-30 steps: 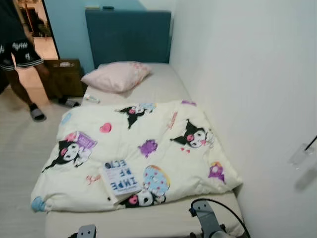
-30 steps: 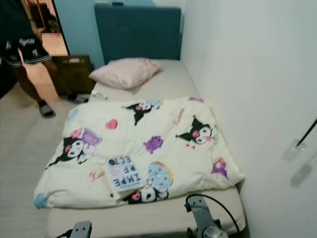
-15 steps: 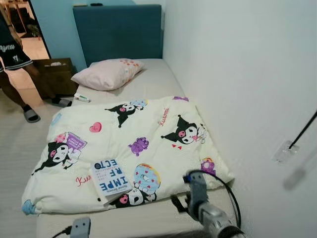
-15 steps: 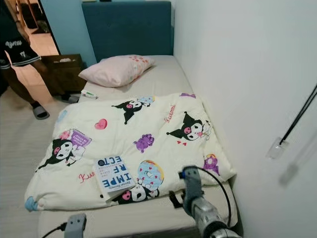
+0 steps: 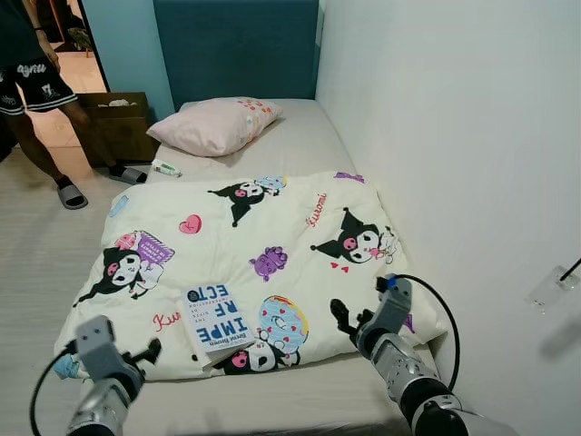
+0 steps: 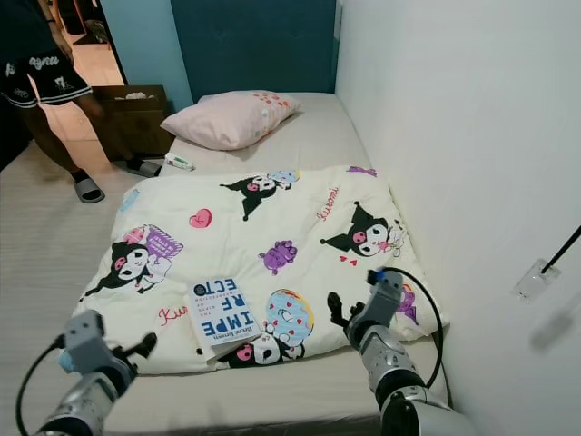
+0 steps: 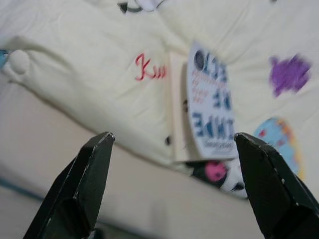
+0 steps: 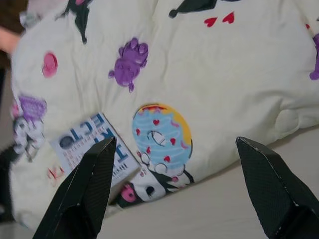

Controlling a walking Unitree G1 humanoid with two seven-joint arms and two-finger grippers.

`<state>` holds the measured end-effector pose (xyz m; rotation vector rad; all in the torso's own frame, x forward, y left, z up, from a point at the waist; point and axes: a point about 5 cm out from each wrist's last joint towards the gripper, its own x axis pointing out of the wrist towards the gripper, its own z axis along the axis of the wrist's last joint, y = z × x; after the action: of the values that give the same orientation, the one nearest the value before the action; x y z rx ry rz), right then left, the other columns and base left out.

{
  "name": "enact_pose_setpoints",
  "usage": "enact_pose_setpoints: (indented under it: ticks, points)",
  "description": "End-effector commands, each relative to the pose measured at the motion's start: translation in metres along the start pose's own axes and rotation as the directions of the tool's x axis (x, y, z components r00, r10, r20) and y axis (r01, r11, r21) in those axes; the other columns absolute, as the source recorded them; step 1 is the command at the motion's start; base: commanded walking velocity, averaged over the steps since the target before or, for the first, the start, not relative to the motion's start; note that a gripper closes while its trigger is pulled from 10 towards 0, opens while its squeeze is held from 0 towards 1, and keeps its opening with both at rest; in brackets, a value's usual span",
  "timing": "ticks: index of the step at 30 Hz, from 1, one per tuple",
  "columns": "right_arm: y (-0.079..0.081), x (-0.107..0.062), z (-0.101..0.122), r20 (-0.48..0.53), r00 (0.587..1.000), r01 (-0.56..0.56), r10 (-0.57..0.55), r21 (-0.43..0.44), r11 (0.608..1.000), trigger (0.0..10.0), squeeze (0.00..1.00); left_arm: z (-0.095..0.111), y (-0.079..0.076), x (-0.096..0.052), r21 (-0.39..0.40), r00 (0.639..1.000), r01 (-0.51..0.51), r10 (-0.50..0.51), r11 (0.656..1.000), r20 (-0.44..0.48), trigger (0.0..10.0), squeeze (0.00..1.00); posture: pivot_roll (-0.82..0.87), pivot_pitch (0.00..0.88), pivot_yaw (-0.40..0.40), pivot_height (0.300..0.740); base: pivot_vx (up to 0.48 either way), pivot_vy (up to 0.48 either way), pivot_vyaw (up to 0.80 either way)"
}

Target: Clean up the room

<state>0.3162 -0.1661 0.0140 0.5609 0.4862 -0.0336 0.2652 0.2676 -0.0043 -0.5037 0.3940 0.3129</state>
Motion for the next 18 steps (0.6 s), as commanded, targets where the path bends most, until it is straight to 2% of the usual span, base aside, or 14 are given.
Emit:
enact_pose_setpoints:
  ticks: [1,4,5,10,18]
  points:
    - [-0.001,0.000,0.001,0.018,1.000,-0.019,0.018,0.066,0.998,10.0,0.00,0.009,0.003,0.001,-0.051,0.999,0.016,-0.015,0.999,0.033,10.0,0.00,-0.08,0.000,0.000,0.681,0.000,0.000,0.00]
    - [-0.001,0.000,0.004,0.036,0.999,-0.033,0.030,0.092,0.995,10.0,0.00,0.012,0.002,0.001,-0.078,0.998,0.035,-0.031,0.996,0.048,10.0,0.00,-0.07,0.002,0.005,0.676,0.000,0.000,0.00]
    - [-0.001,0.000,0.009,0.063,0.997,-0.048,0.040,0.133,0.990,10.0,0.00,0.014,0.000,0.002,-0.110,0.996,0.062,-0.055,0.992,0.065,10.0,0.00,-0.07,0.004,0.011,0.671,0.000,0.000,0.00]
    - [-0.006,-0.001,0.020,0.129,0.991,-0.073,0.046,0.217,0.973,10.0,0.00,0.015,-0.005,0.003,-0.156,0.989,0.131,-0.118,0.979,0.086,10.0,0.00,-0.07,0.000,0.017,0.656,0.000,0.000,0.00]
    - [-0.017,-0.004,0.033,0.167,0.986,-0.054,0.016,0.227,0.972,10.0,0.00,0.003,-0.012,0.001,-0.214,0.987,0.155,-0.142,0.964,0.075,10.0,0.00,-0.10,0.012,0.016,0.631,0.000,0.000,0.00]
